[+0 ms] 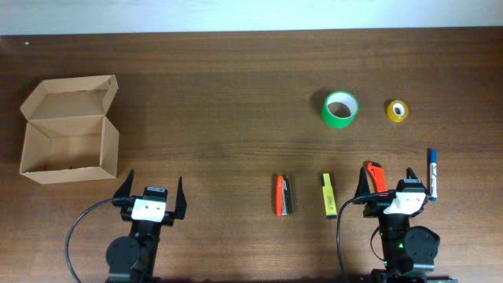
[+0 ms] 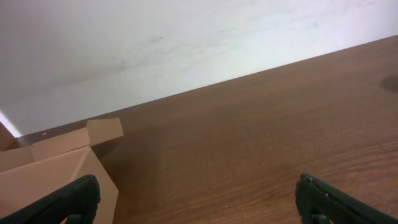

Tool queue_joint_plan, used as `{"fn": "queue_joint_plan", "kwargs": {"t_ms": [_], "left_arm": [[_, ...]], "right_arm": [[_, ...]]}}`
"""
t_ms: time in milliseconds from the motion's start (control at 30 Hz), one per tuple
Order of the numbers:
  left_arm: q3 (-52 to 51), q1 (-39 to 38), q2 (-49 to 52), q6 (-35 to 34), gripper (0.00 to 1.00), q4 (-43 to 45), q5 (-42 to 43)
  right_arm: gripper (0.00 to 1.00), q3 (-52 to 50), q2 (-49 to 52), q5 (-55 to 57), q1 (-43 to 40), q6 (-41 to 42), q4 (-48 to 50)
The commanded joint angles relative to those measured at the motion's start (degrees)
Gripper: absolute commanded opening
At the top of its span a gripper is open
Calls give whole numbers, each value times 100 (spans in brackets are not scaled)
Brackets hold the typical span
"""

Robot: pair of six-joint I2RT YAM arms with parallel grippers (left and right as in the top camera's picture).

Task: Pack container

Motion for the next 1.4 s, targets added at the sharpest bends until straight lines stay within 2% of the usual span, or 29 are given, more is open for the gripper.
{"fn": "queue_joint_plan", "kwargs": {"t_ms": [0, 1367], "left_arm": [[-48, 26, -59, 31, 100, -13, -44], [-46, 26, -59, 26, 100, 153, -66]], "right_arm": [[99, -42, -22, 48, 31, 31, -4], [99, -42, -22, 46, 31, 146, 9]]}}
